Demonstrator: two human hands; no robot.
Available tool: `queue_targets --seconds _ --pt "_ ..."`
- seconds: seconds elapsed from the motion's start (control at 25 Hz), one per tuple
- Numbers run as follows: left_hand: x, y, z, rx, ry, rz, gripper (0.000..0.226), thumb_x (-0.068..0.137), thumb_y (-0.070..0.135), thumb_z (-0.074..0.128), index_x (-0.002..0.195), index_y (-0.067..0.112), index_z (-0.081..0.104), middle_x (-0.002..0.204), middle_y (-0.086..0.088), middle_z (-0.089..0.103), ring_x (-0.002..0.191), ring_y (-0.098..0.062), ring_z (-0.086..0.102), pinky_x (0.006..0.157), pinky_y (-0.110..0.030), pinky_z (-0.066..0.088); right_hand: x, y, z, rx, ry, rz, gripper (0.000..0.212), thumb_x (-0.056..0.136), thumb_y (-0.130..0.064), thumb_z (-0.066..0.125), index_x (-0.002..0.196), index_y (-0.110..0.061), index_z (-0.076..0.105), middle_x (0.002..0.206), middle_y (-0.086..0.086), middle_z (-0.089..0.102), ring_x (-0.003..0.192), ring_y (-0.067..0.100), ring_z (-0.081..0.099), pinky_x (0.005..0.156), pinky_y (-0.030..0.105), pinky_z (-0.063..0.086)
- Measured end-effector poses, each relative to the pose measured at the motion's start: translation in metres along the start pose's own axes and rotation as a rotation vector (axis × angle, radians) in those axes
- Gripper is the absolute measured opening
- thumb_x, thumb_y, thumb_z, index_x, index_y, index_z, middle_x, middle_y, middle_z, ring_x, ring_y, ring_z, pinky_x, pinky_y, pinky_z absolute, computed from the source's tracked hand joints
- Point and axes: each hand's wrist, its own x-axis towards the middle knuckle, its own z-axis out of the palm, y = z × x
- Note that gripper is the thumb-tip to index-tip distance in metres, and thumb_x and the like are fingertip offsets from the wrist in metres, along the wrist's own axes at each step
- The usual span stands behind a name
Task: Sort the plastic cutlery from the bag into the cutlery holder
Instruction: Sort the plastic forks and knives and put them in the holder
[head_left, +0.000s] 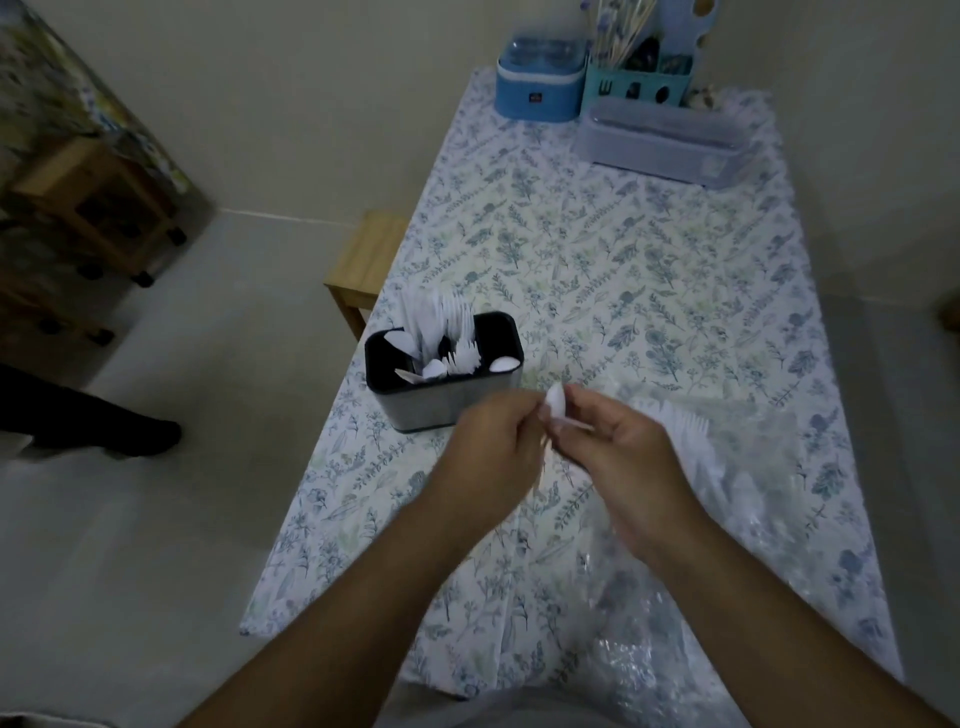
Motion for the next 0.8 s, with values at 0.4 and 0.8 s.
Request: queue_targets --seconds 0.4,0.8 --pt "0.075 0.044 -0.075 0.099 0.308 0.114 0.027 0.106 0.032 0.048 0.113 0.021 0.072 0.089 0.005 0.075 0.080 -0.010 0.068 0.068 -0.027 0.053 0.078 -0.085 0.044 -0.209 0.040 -0.423 0.033 0.084 -0.015 0.081 0.116 -0.016 0.073 0.106 -0.003 0.078 0.098 0.008 0.074 0.090 0.036 0.061" --pt "0.069 0.020 -0.047 0.370 0.271 0.004 0.029 0.102 0.011 0.045 0.118 0.005 0.069 0.109 -0.014 0.073 0.099 -0.027 0.067 0.087 -0.043 0.054 0.080 -0.038 0.015 -0.740 0.117 -0.316 0.040 0.090 -0.028 0.075 0.128 -0.020 0.068 0.109 -0.005 0.072 0.093 0.008 0.068 0.085 0.023 0.053"
